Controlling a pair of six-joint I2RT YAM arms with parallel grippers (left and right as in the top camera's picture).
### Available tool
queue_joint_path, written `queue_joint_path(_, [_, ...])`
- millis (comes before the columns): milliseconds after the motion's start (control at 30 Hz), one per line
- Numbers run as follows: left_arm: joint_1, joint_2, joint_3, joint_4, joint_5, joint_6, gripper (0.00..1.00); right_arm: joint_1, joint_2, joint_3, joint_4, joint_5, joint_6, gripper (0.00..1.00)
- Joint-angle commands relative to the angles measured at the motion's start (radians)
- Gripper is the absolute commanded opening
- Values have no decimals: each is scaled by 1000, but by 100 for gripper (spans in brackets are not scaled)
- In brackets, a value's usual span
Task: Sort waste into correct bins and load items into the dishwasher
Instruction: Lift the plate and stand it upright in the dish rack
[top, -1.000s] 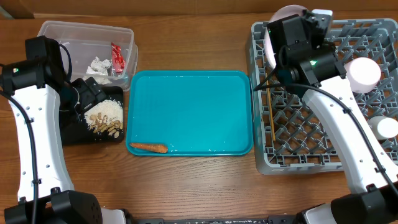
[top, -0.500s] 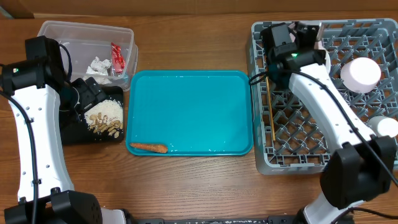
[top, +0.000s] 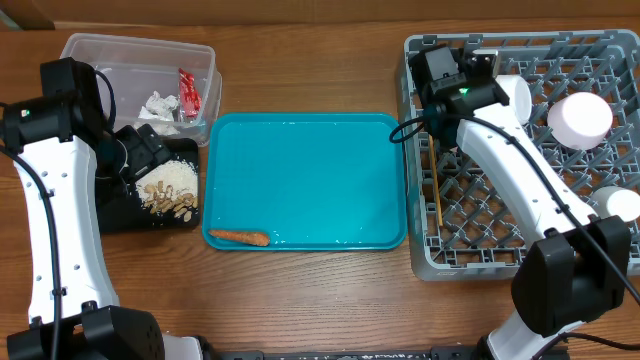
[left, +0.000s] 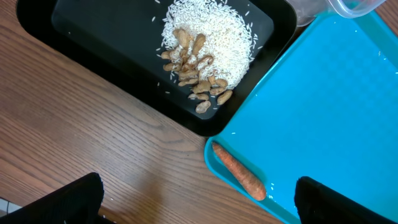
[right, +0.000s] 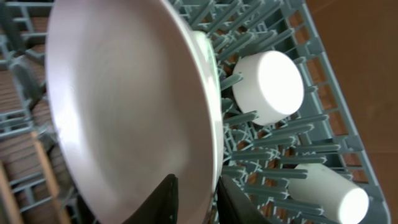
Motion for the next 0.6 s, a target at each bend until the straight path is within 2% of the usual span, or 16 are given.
queue_joint_path(0, [-2,-4,9,3,5,5,100,24,-80,2,5,-43,5,29])
queue_joint_path(200, [-2,-4,9,0,5,5,100,26,-230,3,26,-281,-13,50])
queue_joint_path(333, [-2,-4,9,-5,5,4,100,26,-296,3,42,-637,-159,53])
queue_joint_path(433, [-3,-4,9,-20,26,4,100,26,-300,3,14,-829,-202,55])
queue_joint_path(500, [-4,-4,5,-39,68,4,100,26,-284,1,-25,-978,-292,57])
queue_joint_path(567, [-13,-4,-6,-44,91,4,100,26,-271,1,-58,-999,-323,60])
